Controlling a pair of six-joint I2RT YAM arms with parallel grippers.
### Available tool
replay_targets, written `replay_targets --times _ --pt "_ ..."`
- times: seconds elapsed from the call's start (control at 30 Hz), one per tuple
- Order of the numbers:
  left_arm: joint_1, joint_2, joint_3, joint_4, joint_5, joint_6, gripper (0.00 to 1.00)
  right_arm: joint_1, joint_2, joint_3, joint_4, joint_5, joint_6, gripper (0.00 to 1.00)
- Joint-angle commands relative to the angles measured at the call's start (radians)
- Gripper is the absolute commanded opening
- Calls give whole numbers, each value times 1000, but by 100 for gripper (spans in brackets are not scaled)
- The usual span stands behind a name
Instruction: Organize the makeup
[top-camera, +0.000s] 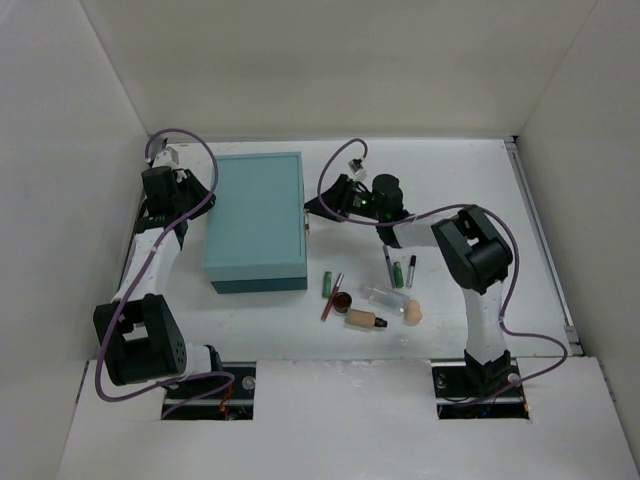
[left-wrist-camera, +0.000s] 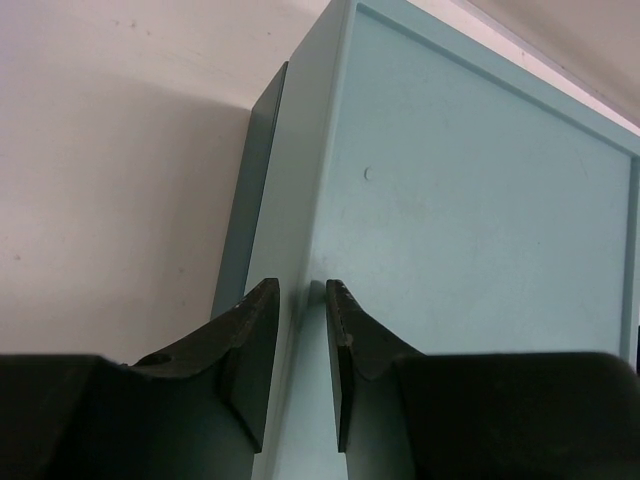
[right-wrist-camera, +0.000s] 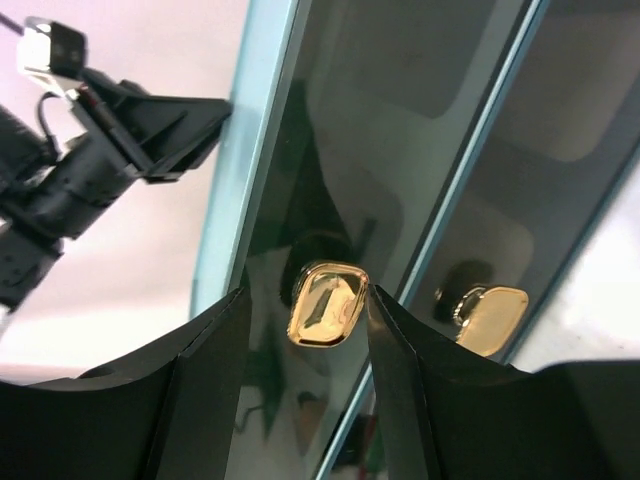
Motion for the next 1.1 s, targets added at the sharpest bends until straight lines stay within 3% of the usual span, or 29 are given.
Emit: replay_targets --times 0.0,0.3,0.53,0.9,1.07 --pt "10 41 -38 -72 -40 38 22 3 41 -12 208 -44 112 55" --pt "10 40 -33 -76 -40 38 21 3 101 -18 352 -59 203 50" --pt "10 50 -33 -76 -43 41 19 3 86 -28 357 -57 201 17" --pt "13 104 -15 -96 -89 41 11 -186 -54 -173 309 -54 149 12" --pt "23 116 -5 -101 -96 41 9 -269 -146 -229 159 -42 62 12"
